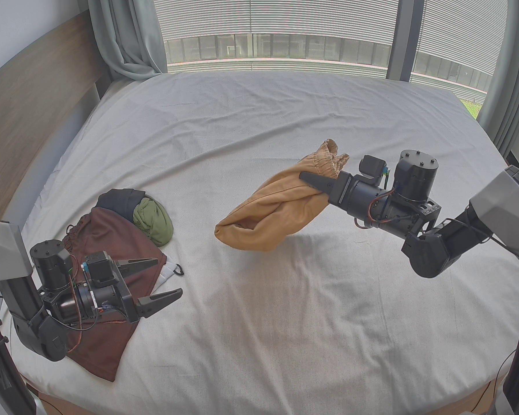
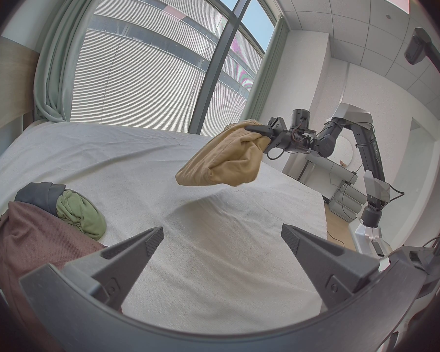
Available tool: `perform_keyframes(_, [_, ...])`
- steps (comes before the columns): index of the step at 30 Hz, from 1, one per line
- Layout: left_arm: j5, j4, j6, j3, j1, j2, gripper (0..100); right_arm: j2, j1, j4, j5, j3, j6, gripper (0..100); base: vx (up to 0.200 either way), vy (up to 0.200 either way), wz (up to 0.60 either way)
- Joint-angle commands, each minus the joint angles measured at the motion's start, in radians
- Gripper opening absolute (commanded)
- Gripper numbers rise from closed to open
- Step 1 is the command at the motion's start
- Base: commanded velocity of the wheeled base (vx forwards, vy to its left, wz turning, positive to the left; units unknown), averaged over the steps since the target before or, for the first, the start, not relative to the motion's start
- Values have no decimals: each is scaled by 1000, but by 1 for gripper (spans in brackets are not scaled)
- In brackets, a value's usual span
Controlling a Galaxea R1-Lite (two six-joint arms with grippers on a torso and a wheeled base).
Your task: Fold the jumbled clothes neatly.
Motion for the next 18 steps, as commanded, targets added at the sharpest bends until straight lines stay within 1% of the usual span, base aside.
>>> perform_keyframes(1, [-1, 0, 0, -2, 1, 2, 100, 74, -9, 49, 0, -100, 0, 0, 0, 0, 0])
perform_keyframes(2, [-1, 0, 0, -2, 4, 0, 100, 93, -12, 81, 0, -152, 2, 0, 0, 0, 0])
perform_keyframes(8, [-1, 0, 0, 0, 4, 3, 100, 158, -21, 162, 0, -295, 6, 0, 0, 0, 0])
perform_keyframes(13, [-1, 0, 0, -2, 5, 5, 100, 207, -21, 204, 0, -390, 14, 0, 0, 0, 0])
perform_keyframes(18, [-1, 0, 0, -2, 5, 6, 100, 265, -21, 250, -3, -528, 29, 0, 0, 0, 0])
